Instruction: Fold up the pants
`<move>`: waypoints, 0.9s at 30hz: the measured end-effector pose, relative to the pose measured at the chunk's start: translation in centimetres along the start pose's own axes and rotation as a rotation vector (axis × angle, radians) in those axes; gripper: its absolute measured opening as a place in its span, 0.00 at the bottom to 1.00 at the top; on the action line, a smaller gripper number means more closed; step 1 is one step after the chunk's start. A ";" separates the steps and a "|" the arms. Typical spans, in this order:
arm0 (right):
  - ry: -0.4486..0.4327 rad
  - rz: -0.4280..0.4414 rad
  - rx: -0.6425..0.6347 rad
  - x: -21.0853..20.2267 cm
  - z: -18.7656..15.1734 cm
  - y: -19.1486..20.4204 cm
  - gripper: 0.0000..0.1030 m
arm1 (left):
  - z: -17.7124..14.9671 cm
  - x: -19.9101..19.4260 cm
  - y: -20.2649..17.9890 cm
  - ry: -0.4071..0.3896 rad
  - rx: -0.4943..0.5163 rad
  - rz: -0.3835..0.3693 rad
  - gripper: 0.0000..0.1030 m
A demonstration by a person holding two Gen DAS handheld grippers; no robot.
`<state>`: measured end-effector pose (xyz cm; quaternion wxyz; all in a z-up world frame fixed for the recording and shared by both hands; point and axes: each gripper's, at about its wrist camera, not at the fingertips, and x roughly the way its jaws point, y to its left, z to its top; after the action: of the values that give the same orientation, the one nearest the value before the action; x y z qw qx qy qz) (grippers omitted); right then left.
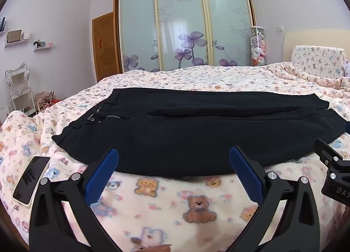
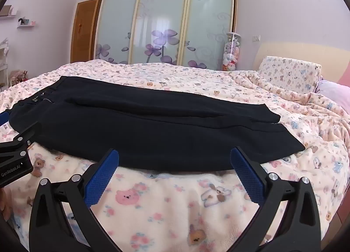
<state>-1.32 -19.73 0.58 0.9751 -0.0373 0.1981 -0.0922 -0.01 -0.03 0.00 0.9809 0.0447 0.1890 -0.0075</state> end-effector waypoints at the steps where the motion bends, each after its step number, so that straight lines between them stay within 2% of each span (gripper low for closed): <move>1: 0.001 0.001 0.000 0.0 0.0 0.0 0.99 | 0.0 0.0 0.0 0.001 0.000 0.000 0.98; 27: 0.005 0.001 0.002 0.1 -0.1 -0.2 0.99 | 0.0 0.0 0.0 0.000 -0.003 -0.001 0.98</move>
<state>-1.31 -19.98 0.50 0.9747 -0.0362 0.2006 -0.0922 -0.02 -0.01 0.01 0.9810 0.0430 0.1890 -0.0077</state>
